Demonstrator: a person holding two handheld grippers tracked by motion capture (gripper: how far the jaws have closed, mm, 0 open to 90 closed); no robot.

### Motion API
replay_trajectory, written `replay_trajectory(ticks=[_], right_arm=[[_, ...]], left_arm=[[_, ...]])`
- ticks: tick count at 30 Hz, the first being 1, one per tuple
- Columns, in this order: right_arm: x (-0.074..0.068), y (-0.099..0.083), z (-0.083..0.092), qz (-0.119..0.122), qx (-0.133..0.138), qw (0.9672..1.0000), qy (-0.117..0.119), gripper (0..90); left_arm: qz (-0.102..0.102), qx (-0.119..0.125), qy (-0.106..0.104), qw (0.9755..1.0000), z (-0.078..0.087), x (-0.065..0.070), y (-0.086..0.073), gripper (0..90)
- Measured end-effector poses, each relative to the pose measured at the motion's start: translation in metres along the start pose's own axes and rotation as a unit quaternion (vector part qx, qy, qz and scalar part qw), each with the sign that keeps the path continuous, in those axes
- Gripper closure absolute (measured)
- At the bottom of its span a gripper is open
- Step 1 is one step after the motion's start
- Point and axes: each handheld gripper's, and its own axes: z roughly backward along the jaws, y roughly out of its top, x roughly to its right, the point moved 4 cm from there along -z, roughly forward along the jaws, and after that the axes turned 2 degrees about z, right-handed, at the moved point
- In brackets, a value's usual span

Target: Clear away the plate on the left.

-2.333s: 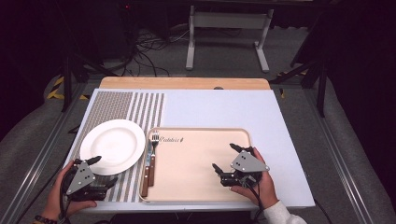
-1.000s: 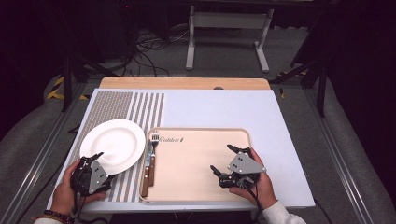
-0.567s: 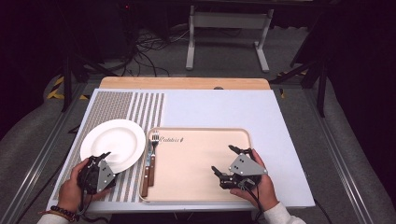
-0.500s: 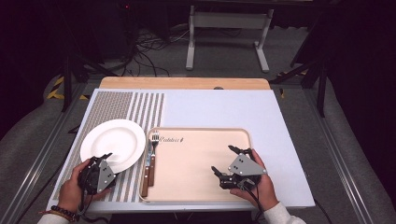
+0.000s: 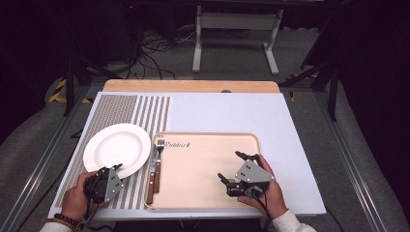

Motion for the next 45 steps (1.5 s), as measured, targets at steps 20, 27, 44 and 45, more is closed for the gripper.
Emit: replay_trajectory(ticks=[20, 27, 44, 45], right_arm=[[0.001, 0.000, -0.001, 0.008, -0.003, 0.9999, -0.007, 15.7], [0.000, 0.000, 0.000, 0.009, -0.002, 0.9999, -0.007, 15.7], [0.001, 0.000, 0.000, 0.010, -0.004, 0.9999, -0.009, 15.7], [0.001, 0.000, 0.000, 0.009, -0.004, 0.9999, -0.009, 15.7]], left_arm=[[-0.109, -0.039, 0.075, 0.9904, -0.002, 0.008, 0.011, 79.6], [-0.130, -0.044, 0.088, 0.9867, -0.003, 0.009, 0.014, 81.8], [-0.131, -0.055, 0.093, 0.9856, -0.004, 0.002, 0.017, 81.8], [-0.132, -0.057, 0.092, 0.9854, -0.004, 0.002, 0.018, 81.8]])
